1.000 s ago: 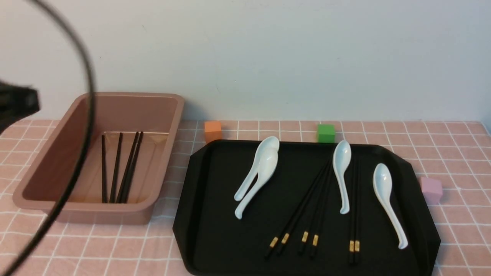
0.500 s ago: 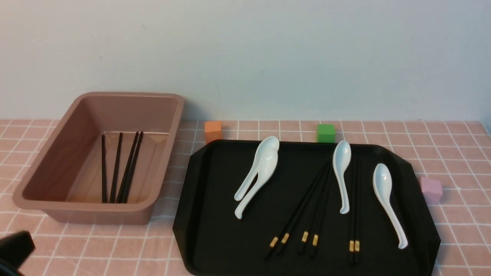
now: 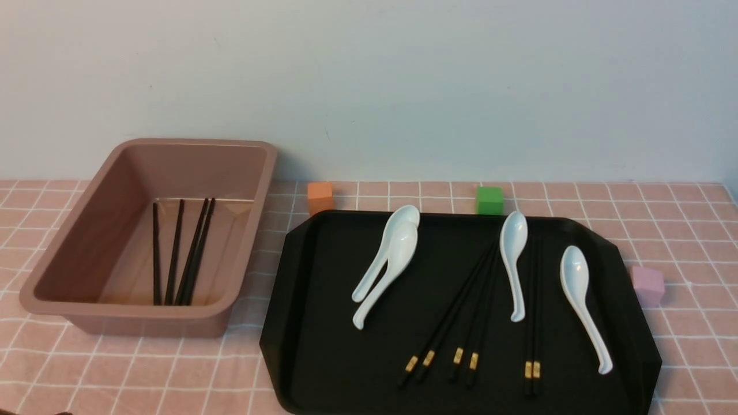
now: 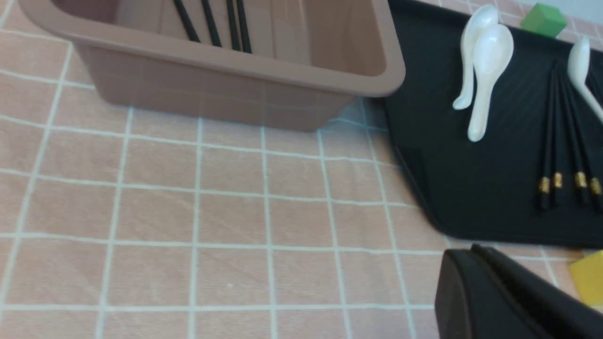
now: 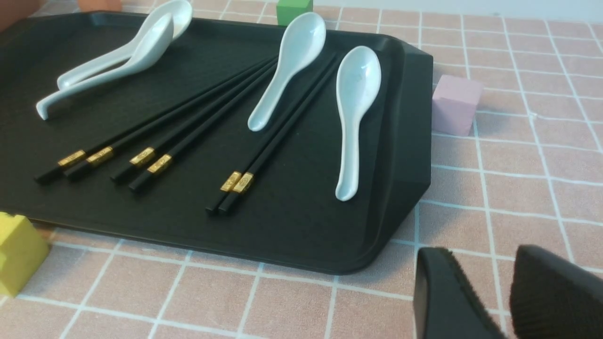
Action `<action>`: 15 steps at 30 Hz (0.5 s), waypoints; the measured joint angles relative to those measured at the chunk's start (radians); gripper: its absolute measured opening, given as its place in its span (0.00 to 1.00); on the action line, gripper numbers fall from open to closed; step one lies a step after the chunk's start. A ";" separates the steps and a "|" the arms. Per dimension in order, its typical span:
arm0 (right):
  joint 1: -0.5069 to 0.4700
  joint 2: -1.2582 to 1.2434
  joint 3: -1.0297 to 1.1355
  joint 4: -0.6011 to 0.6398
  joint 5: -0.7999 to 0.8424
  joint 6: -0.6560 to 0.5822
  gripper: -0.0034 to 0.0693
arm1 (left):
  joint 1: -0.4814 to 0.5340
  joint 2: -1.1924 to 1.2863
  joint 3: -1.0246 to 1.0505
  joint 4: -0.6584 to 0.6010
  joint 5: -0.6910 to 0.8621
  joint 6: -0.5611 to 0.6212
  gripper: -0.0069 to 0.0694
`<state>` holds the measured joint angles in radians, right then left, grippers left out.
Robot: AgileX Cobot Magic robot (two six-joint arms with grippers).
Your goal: On pink tablecloth take chopsticks from black tray and put them in box.
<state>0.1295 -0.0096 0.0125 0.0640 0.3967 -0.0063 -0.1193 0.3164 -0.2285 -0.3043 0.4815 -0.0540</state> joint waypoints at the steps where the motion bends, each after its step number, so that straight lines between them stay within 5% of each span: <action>1: 0.000 0.000 0.000 0.000 0.000 0.000 0.38 | 0.000 -0.002 0.008 0.011 -0.012 -0.007 0.07; 9: 0.000 0.000 0.000 0.000 0.000 0.000 0.38 | 0.000 -0.241 0.202 0.149 -0.234 -0.084 0.07; 15: 0.000 0.000 0.000 0.000 0.000 0.000 0.38 | 0.001 -0.326 0.253 0.212 -0.133 -0.155 0.07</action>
<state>0.1295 -0.0099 0.0125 0.0640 0.3962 -0.0063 -0.1182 -0.0099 0.0248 -0.0924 0.3486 -0.2091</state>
